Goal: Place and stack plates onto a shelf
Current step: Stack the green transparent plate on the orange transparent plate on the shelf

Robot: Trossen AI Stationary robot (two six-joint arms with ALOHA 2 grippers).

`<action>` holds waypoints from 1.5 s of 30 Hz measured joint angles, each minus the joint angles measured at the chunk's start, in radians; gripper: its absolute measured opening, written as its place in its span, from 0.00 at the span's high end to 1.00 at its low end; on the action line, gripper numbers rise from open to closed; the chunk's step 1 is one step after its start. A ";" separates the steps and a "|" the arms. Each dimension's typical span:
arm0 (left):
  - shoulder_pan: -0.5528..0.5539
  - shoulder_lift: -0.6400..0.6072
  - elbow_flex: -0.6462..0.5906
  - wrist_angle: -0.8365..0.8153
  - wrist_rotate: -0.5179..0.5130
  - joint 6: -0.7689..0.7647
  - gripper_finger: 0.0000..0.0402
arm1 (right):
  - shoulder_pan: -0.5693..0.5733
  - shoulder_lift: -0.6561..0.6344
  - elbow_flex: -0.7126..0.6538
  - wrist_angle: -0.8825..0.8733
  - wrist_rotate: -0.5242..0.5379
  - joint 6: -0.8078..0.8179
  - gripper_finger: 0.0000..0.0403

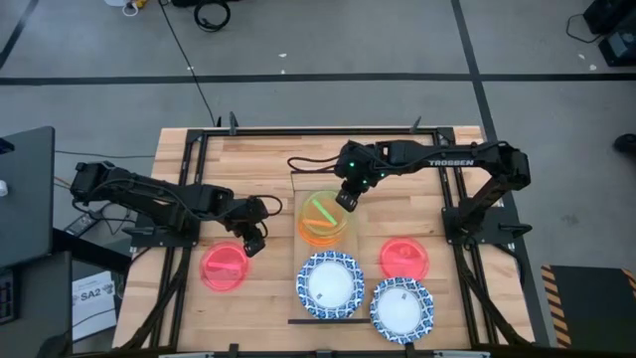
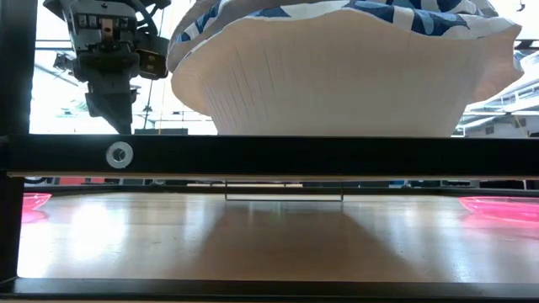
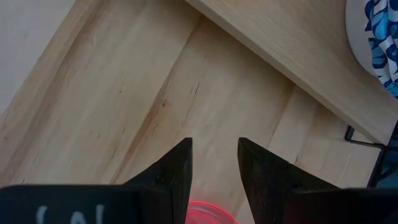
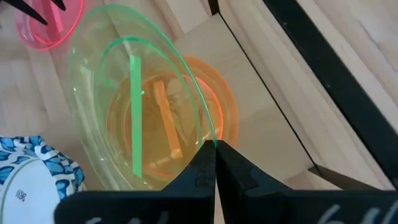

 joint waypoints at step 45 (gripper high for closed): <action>0.000 0.000 0.000 0.000 -0.002 0.000 0.67 | 0.000 0.000 -0.199 0.281 -0.006 -0.001 0.94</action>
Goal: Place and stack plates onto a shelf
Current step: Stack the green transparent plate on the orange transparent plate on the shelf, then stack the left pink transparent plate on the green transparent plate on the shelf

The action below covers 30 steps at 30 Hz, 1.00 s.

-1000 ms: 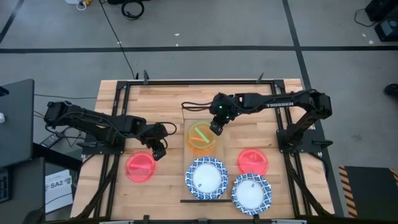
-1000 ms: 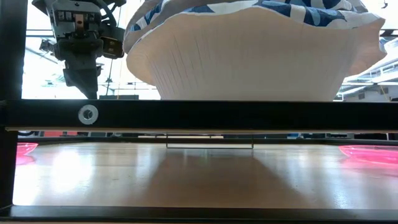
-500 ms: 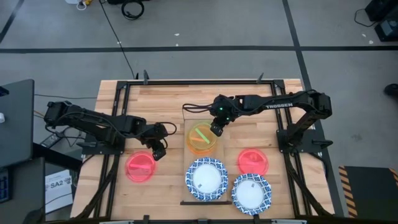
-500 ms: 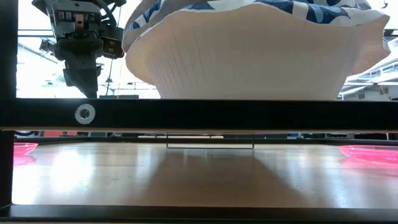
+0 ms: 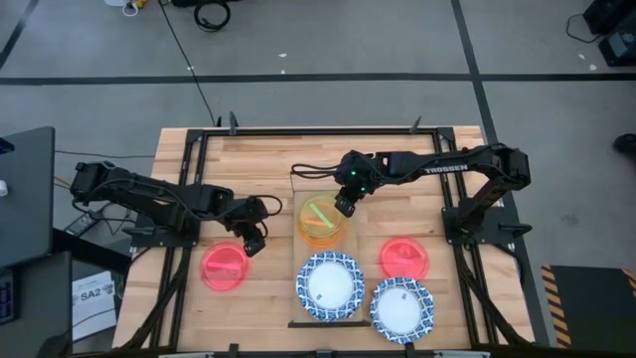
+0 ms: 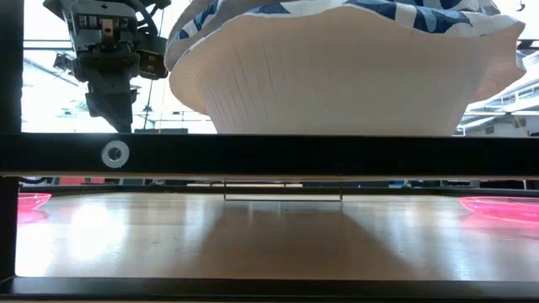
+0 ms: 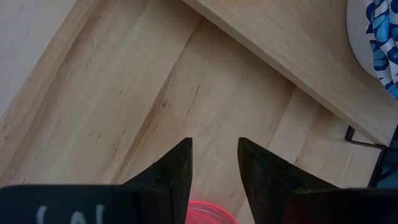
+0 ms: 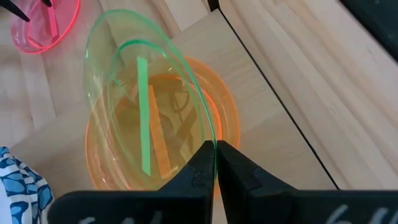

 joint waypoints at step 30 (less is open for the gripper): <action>0.000 0.000 0.000 0.000 0.000 0.000 0.67 | 0.000 0.000 0.001 -0.001 -0.001 -0.003 0.62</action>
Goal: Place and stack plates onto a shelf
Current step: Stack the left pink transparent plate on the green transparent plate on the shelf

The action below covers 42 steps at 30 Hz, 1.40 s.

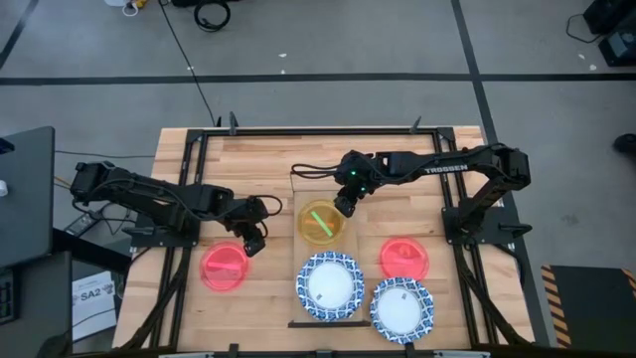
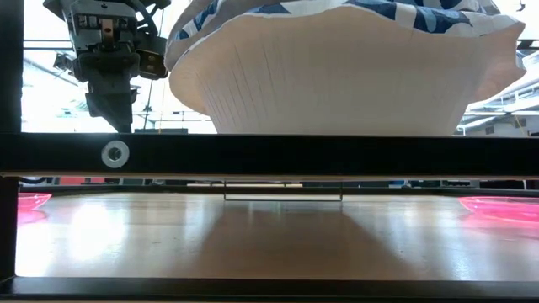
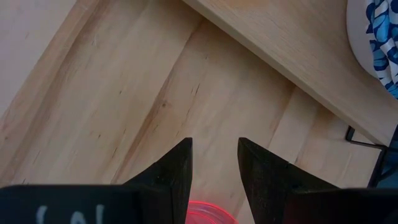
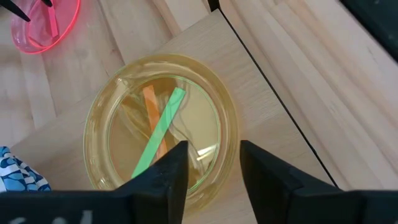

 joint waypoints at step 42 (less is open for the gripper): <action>0.000 0.000 0.000 -0.001 -0.058 0.182 0.67 | 0.000 0.000 0.000 -0.002 0.023 -0.014 0.61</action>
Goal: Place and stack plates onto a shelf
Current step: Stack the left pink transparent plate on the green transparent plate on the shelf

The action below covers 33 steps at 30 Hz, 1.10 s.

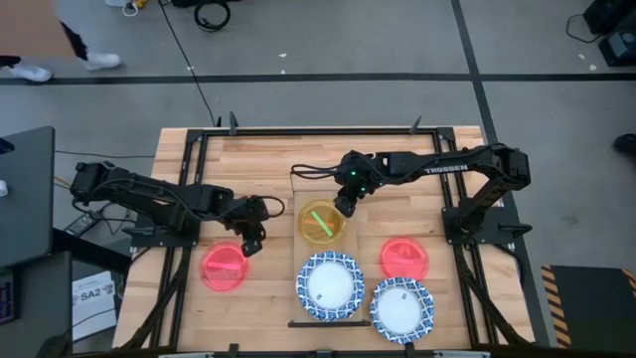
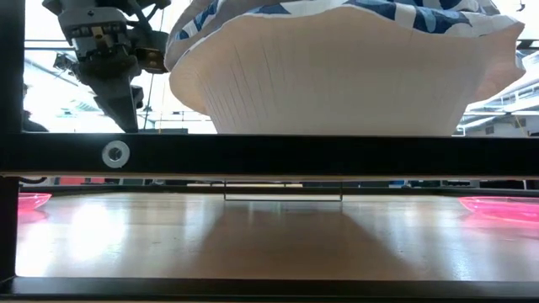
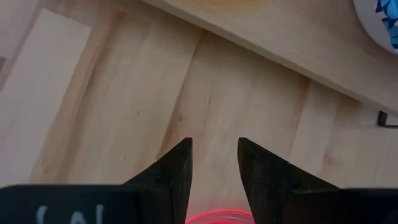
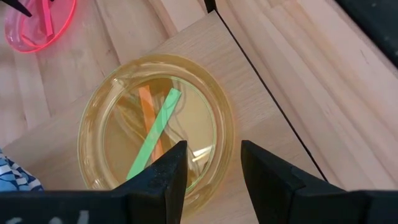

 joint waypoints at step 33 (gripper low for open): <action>0.001 0.000 0.000 -0.108 -0.006 0.187 0.67 | 0.185 -0.448 -0.034 -0.324 0.057 -0.210 0.61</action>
